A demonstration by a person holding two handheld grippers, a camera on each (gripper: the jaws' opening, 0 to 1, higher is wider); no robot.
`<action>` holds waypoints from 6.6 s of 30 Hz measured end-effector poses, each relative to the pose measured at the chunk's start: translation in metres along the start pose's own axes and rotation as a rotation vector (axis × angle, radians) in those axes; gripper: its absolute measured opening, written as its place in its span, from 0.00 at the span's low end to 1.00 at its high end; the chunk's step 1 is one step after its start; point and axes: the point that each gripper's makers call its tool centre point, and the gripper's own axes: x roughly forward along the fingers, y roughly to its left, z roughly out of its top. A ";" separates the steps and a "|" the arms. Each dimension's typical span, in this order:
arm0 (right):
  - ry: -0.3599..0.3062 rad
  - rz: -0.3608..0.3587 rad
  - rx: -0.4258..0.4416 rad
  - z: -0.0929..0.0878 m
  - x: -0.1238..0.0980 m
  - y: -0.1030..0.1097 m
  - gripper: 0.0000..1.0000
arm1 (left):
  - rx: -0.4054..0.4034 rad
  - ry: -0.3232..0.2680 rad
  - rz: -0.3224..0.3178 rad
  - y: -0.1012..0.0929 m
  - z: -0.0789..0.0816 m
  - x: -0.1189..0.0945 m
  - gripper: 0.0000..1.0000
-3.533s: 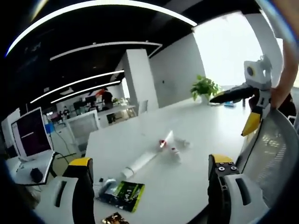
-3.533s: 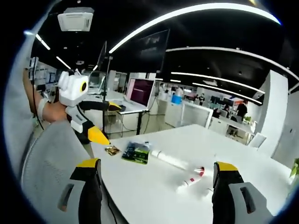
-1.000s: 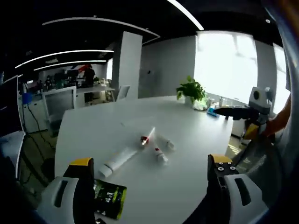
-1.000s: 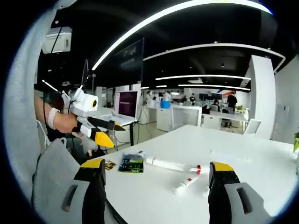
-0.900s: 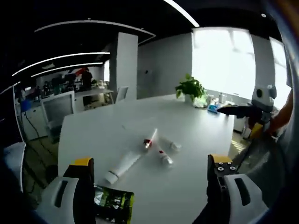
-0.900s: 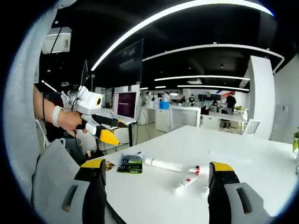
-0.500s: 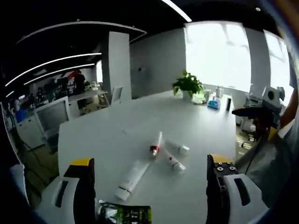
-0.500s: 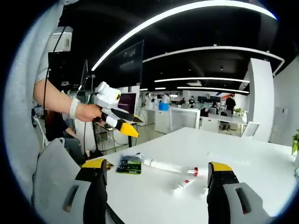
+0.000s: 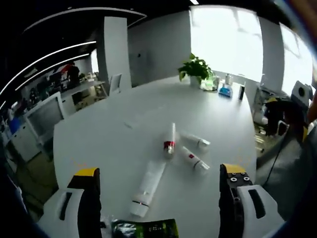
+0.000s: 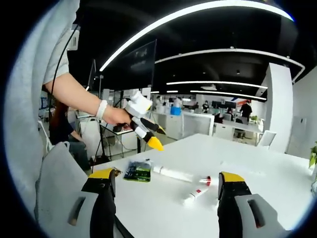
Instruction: Arrange the skincare products in the storage area until every visible bottle or jar stands upright without overlapping.
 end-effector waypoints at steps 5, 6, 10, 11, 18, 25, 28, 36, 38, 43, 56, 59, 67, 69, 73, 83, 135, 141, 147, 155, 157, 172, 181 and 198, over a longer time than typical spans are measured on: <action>0.010 -0.004 -0.003 -0.002 0.000 -0.001 0.83 | 0.025 0.063 -0.023 0.002 -0.010 0.017 0.95; 0.009 -0.007 -0.006 -0.002 0.000 -0.002 0.83 | 0.022 0.073 -0.024 0.003 -0.012 0.020 0.95; 0.009 -0.025 -0.012 -0.001 -0.001 -0.005 0.82 | -0.001 0.105 -0.033 0.006 -0.021 0.031 0.96; 0.010 -0.030 -0.014 -0.001 -0.001 -0.006 0.81 | -0.006 0.127 -0.037 0.007 -0.026 0.036 0.96; 0.033 -0.051 -0.044 -0.005 -0.001 -0.009 0.78 | -0.045 0.261 -0.071 0.012 -0.058 0.056 0.94; 0.033 -0.066 -0.065 -0.004 -0.001 -0.011 0.77 | 0.016 0.363 -0.105 0.015 -0.079 0.073 0.92; 0.037 -0.073 -0.066 -0.005 -0.002 -0.012 0.76 | 0.041 0.417 -0.111 0.017 -0.088 0.079 0.91; 0.042 -0.069 -0.065 -0.007 -0.001 -0.012 0.76 | 0.084 0.473 -0.134 0.014 -0.095 0.096 0.83; 0.044 -0.067 -0.067 -0.008 -0.001 -0.012 0.75 | 0.051 0.487 -0.128 0.013 -0.097 0.100 0.78; 0.048 -0.064 -0.067 -0.009 -0.002 -0.012 0.73 | 0.022 0.541 -0.147 0.009 -0.109 0.107 0.72; 0.074 -0.063 -0.052 -0.015 -0.001 -0.014 0.70 | 0.068 0.628 -0.161 0.014 -0.127 0.119 0.62; 0.080 -0.060 -0.053 -0.016 -0.001 -0.013 0.69 | 0.076 0.632 -0.149 0.018 -0.126 0.121 0.57; 0.093 -0.064 -0.055 -0.018 0.000 -0.014 0.68 | 0.120 0.633 -0.135 0.020 -0.127 0.122 0.51; 0.099 -0.062 -0.058 -0.019 0.000 -0.013 0.68 | 0.116 0.632 -0.133 0.018 -0.127 0.121 0.49; 0.104 -0.059 -0.060 -0.020 0.000 -0.012 0.67 | 0.126 0.629 -0.140 0.013 -0.127 0.121 0.40; 0.122 -0.052 -0.063 -0.024 0.001 -0.011 0.65 | 0.139 0.636 -0.139 0.015 -0.127 0.121 0.29; 0.129 0.036 -0.160 -0.024 0.004 0.011 0.71 | -0.250 -0.078 -0.003 -0.044 0.046 -0.055 0.24; 0.143 0.074 -0.184 -0.027 0.005 0.021 0.70 | -0.281 -0.127 0.056 -0.056 0.037 -0.092 0.24; 0.153 0.097 -0.194 -0.030 0.005 0.026 0.70 | -0.311 -0.187 0.115 -0.066 0.033 -0.119 0.24; 0.184 0.125 -0.177 -0.037 0.006 0.030 0.69 | -0.381 -0.257 0.170 -0.081 0.020 -0.145 0.24; 0.189 0.127 -0.175 -0.037 0.006 0.030 0.69 | -0.398 -0.267 0.176 -0.087 0.013 -0.149 0.24; 0.158 0.149 -0.103 -0.019 0.009 0.035 0.68 | -0.429 -0.327 0.224 -0.120 -0.015 -0.164 0.25; 0.009 0.293 0.247 0.044 0.029 0.077 0.72 | -0.463 -0.353 0.206 -0.135 -0.024 -0.150 0.25; 0.018 0.371 0.534 0.064 0.067 0.094 0.66 | -0.273 -0.332 0.160 -0.164 -0.024 -0.135 0.24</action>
